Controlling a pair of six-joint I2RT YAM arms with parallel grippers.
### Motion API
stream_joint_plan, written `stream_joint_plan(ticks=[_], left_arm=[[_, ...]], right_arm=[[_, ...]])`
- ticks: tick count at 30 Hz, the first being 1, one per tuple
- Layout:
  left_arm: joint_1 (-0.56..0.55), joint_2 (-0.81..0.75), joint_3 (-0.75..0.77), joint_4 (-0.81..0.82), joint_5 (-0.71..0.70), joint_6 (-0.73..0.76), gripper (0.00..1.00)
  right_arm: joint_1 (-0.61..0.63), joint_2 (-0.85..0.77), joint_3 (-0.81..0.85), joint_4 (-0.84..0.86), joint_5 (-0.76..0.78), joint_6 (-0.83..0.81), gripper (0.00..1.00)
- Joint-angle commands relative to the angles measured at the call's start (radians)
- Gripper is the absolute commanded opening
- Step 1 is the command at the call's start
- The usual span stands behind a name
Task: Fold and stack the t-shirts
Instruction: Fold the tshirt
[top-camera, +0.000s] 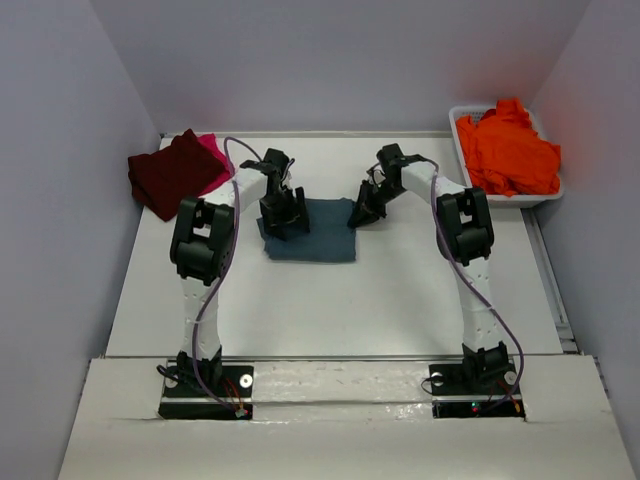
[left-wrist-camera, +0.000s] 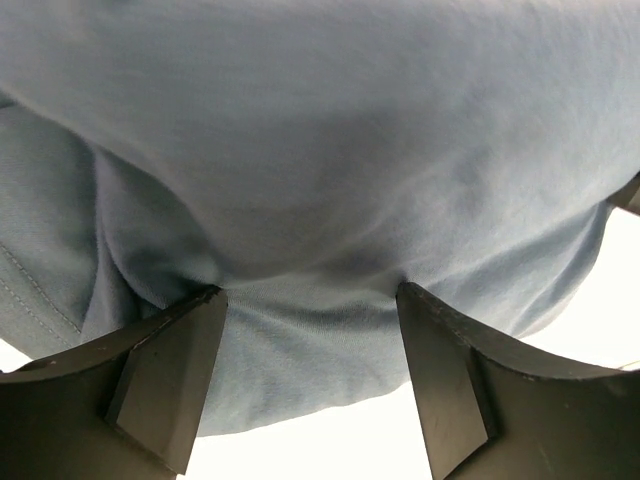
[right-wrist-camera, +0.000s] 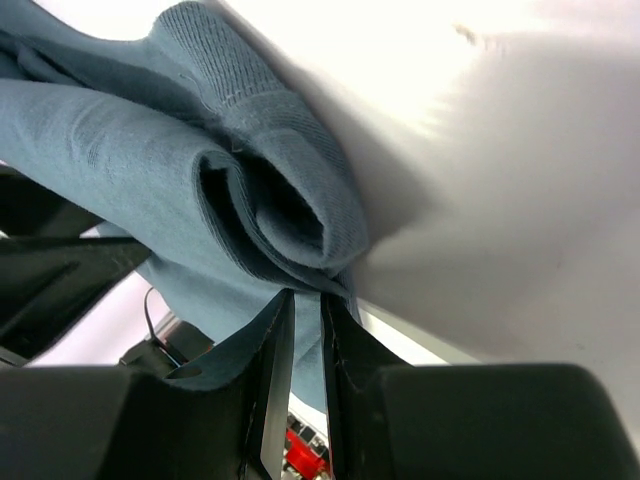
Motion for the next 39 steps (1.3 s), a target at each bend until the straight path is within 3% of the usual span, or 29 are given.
stream_joint_plan(ticks=[1, 13, 20, 30, 39], left_arm=[[-0.068, 0.06, -0.138, -0.018, -0.053, 0.046, 0.81], [-0.279, -0.036, -0.279, -0.003, 0.068, 0.015, 0.77], [-0.37, -0.053, -0.201, -0.044, 0.103, 0.014, 0.77], [-0.324, -0.102, 0.015, -0.112, 0.034, -0.001, 0.78], [-0.281, -0.176, 0.141, -0.164, -0.17, 0.018, 0.79]], right_arm=[[-0.015, 0.057, 0.089, -0.03, 0.048, -0.022, 0.23], [-0.025, 0.267, 0.468, -0.124, -0.024, 0.004, 0.24], [-0.034, 0.257, 0.485, -0.053, -0.058, 0.019, 0.27], [-0.043, 0.033, 0.358, -0.081, 0.005, -0.004, 0.32], [-0.043, -0.265, 0.073, -0.117, 0.112, 0.015, 0.41]])
